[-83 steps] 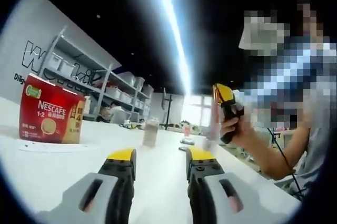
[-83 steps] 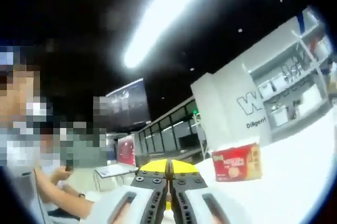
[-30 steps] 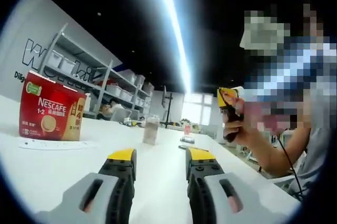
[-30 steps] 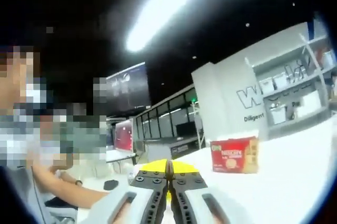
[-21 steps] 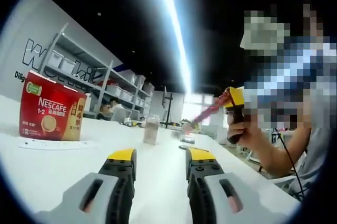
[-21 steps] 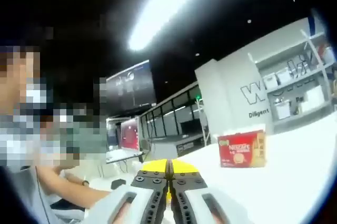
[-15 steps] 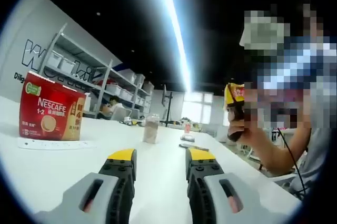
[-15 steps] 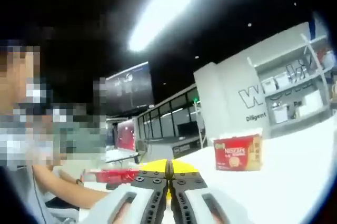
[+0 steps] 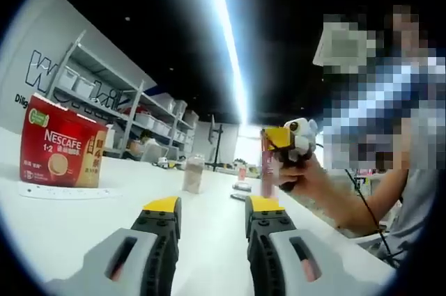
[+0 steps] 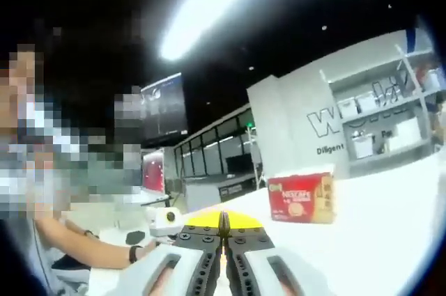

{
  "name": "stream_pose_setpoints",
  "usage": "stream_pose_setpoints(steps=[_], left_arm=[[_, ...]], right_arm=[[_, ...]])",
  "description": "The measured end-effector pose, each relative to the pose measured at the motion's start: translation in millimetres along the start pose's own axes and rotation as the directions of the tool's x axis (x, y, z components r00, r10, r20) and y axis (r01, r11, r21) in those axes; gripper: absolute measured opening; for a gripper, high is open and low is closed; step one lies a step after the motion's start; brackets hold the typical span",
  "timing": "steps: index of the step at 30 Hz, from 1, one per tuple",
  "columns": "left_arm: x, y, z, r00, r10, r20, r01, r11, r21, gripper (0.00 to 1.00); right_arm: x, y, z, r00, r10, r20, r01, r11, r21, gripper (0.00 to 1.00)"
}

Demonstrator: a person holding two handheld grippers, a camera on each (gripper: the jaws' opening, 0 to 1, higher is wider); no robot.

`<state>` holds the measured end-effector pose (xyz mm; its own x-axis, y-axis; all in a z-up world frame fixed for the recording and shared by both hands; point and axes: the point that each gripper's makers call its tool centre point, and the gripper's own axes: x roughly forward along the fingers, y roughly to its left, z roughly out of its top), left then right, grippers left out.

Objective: Tear open the coffee pouch, take out the coffee, and pour the coffee from the pouch into the cup

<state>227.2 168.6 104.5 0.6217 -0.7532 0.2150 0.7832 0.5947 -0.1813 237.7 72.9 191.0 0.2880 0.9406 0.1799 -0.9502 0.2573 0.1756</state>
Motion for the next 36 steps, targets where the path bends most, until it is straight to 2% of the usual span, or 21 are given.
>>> stream_pose_setpoints(steps=[3, 7, 14, 18, 19, 21, 22, 27, 28, 29, 32, 34, 36], left_arm=[[-3, -1.2, 7.4, 0.999, -0.018, 0.035, 0.018, 1.0, -0.013, 0.39], [-6, 3.4, 13.1, 0.998, -0.015, 0.065, 0.017, 0.999, -0.033, 0.38], [-6, -3.4, 20.4, 0.994, -0.05, 0.101, 0.054, 0.998, -0.037, 0.38], [-5, -20.0, 29.0, 0.982, -0.124, 0.14, 0.128, 0.992, -0.02, 0.41], [-5, -28.1, 31.3, 0.975, -0.162, 0.151, 0.167, 0.986, -0.022, 0.41], [-5, -30.7, 30.7, 0.974, -0.174, 0.148, 0.179, 0.983, -0.024, 0.41], [-3, -35.8, 27.6, 0.972, -0.192, 0.134, 0.197, 0.98, -0.025, 0.41], [4, -37.6, 16.3, 0.976, -0.197, 0.09, 0.199, 0.98, -0.019, 0.42], [4, -38.4, 15.0, 0.976, -0.203, 0.086, 0.205, 0.978, -0.026, 0.42], [4, -38.5, 14.7, 0.976, -0.203, 0.084, 0.206, 0.978, -0.027, 0.4], [4, -41.2, 10.1, 0.975, -0.215, 0.059, 0.217, 0.975, -0.037, 0.26], [4, -46.7, 7.2, 0.972, -0.23, 0.043, 0.232, 0.972, -0.042, 0.2], [3, -48.5, 5.9, 0.971, -0.235, 0.035, 0.236, 0.971, -0.042, 0.14]], right_arm=[[2, 1, 3.2, 1.0, 0.026, 0.012, -0.026, 1.0, 0.008, 0.01], [9, 0, 1.5, 0.999, 0.032, -0.005, -0.032, 0.999, -0.015, 0.01], [23, -8, -17.5, 0.997, 0.051, -0.064, -0.052, 0.999, -0.014, 0.01], [35, 5, -34.4, 0.986, 0.131, -0.104, -0.127, 0.991, 0.046, 0.01], [38, 8, -37.0, 0.983, 0.146, -0.107, -0.141, 0.989, 0.052, 0.01], [40, 13, -39.7, 0.979, 0.171, -0.114, -0.164, 0.984, 0.068, 0.01], [45, 23, -42.2, 0.967, 0.223, -0.12, -0.214, 0.973, 0.081, 0.01], [52, 39, -44.0, 0.938, 0.311, -0.154, -0.301, 0.95, 0.089, 0.01], [53, 46, -45.6, 0.919, 0.354, -0.171, -0.34, 0.934, 0.107, 0.01], [54, 46, -45.6, 0.917, 0.358, -0.173, -0.344, 0.933, 0.106, 0.01], [58, 50, -44.5, 0.898, 0.402, -0.18, -0.385, 0.915, 0.124, 0.01], [62, 53, -42.0, 0.88, 0.439, -0.181, -0.418, 0.897, 0.144, 0.01], [64, 51, -40.1, 0.872, 0.458, -0.172, -0.435, 0.887, 0.158, 0.01]])
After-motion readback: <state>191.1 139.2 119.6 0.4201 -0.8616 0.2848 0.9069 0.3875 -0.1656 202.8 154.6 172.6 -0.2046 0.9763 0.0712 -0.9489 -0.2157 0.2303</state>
